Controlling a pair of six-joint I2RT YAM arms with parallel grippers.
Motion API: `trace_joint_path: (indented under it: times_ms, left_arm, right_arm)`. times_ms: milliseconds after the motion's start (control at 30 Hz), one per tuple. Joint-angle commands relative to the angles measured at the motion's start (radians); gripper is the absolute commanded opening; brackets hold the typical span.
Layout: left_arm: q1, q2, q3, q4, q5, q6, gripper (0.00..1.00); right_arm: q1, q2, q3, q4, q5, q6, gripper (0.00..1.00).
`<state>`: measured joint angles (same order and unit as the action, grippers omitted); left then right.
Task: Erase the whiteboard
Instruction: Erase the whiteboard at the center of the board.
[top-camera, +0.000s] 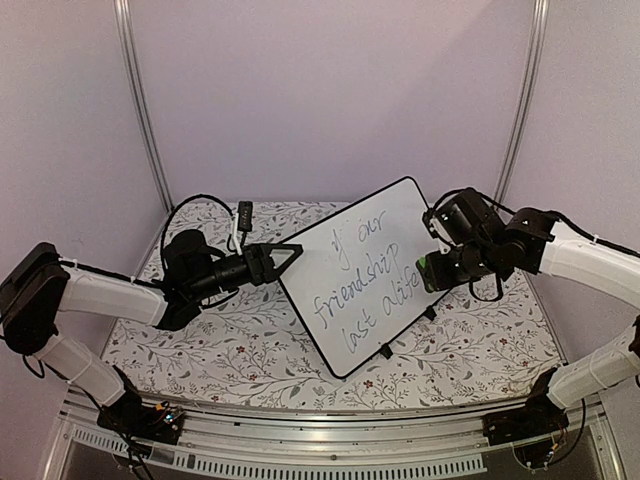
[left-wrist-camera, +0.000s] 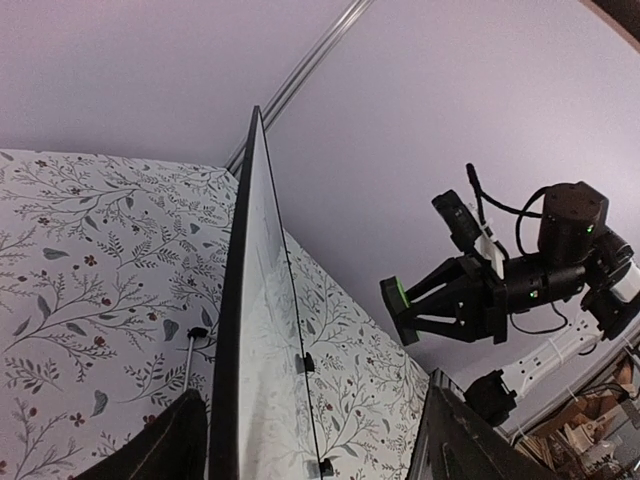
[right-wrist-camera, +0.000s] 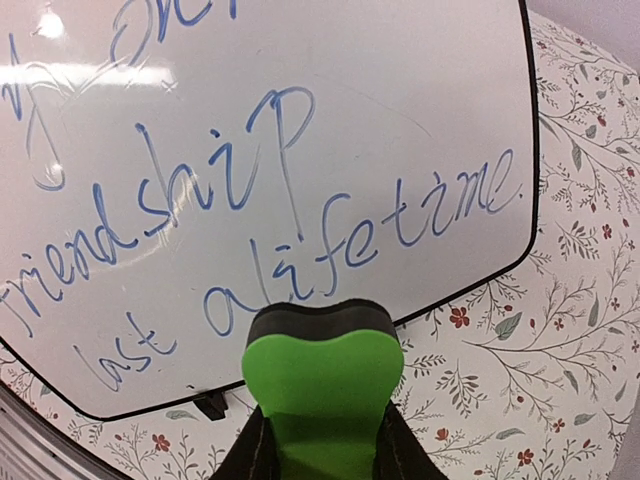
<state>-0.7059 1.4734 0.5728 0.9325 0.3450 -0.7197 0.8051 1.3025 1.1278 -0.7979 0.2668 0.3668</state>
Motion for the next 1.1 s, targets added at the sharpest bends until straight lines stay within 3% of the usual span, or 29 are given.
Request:
trace_joint_path:
  times_ms: [0,367,567,867,1067]
  left_arm:
    - [0.005,0.004,-0.010,0.030,0.005,0.005,0.75]
    - [0.005,-0.019,-0.009,0.003,-0.018,0.020,0.75]
    - [0.010,-0.045,-0.007,-0.037,-0.046,0.035,0.76]
    - [0.014,-0.106,0.045,-0.249,-0.160,0.026,0.76]
    - [0.019,-0.103,0.068,-0.301,-0.141,0.007,0.65]
  right_arm:
    - [0.006,-0.003,0.065,-0.007,0.070,-0.014,0.26]
    - [0.006,0.092,0.233,0.057,0.051,-0.096,0.20]
    - [0.007,0.172,0.315,0.091,0.002,-0.144,0.23]
    - [0.008,0.329,0.450,0.100,-0.149,-0.192,0.27]
    - [0.015,0.366,0.500,0.106,-0.162,-0.195,0.25]
